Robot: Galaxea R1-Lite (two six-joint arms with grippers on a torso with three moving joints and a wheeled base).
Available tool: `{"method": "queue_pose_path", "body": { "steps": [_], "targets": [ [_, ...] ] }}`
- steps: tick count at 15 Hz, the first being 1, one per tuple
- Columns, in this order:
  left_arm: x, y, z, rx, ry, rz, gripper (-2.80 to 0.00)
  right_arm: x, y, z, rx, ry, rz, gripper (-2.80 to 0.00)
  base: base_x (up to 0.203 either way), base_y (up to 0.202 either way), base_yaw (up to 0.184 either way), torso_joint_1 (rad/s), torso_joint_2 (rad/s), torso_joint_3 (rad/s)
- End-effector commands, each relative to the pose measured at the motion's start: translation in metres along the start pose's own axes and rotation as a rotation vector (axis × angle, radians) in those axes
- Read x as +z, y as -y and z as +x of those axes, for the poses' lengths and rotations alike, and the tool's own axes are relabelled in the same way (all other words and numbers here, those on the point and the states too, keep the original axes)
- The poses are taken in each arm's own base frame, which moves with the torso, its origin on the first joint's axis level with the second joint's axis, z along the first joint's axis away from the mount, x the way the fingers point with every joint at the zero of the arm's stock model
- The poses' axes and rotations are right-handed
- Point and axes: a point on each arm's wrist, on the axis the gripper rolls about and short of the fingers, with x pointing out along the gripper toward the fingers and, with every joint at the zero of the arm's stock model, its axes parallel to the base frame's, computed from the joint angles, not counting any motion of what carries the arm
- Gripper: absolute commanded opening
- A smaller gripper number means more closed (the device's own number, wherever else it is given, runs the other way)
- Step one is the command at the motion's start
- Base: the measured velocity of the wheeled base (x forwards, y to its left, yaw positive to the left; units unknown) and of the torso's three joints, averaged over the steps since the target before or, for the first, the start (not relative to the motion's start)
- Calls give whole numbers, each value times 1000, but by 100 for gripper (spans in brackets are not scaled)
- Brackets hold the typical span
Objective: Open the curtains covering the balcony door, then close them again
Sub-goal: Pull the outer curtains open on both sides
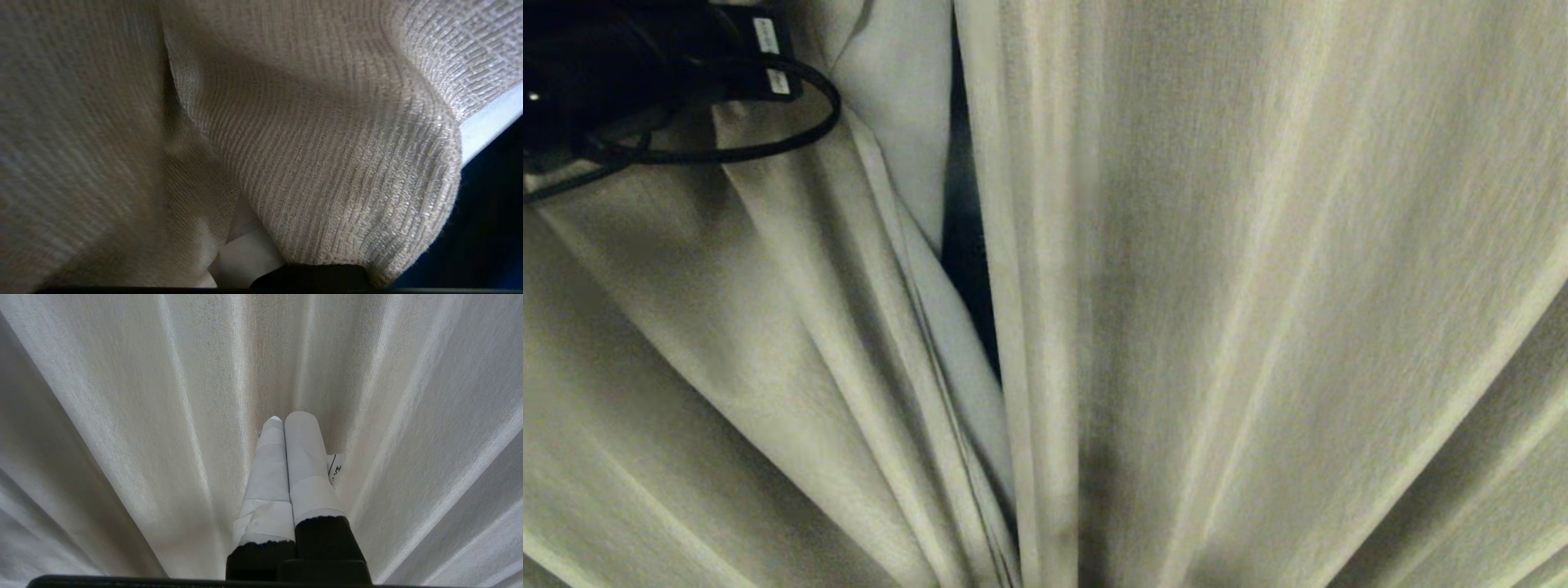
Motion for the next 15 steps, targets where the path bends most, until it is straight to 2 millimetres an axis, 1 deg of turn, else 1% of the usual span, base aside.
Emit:
{"method": "queue_pose_path", "body": {
  "steps": [1, 3, 7, 10, 13, 15],
  "targets": [
    [10, -22, -9, 59, 19, -3, -280, 0, 0, 0, 0, -1, 0, -280, 0, 0, 0, 0, 0, 0],
    [13, -31, -19, 74, 1, -4, -280, 0, 0, 0, 0, -1, 0, -280, 0, 0, 0, 0, 0, 0],
    [14, -35, -41, 48, -78, -20, -280, 0, 0, 0, 2, -1, 0, -280, 0, 0, 0, 0, 0, 0],
    [18, -40, -51, 49, -66, -27, -280, 0, 0, 0, 2, -1, 0, -280, 0, 0, 0, 0, 0, 0],
    [20, -36, -70, -8, -89, -49, -280, 0, 0, 0, 2, -1, 0, -280, 0, 0, 0, 0, 0, 0],
    [18, -34, -83, -48, -120, -65, -280, 0, 0, 0, 1, 0, 0, -280, 0, 0, 0, 0, 0, 0]
  ]
}}
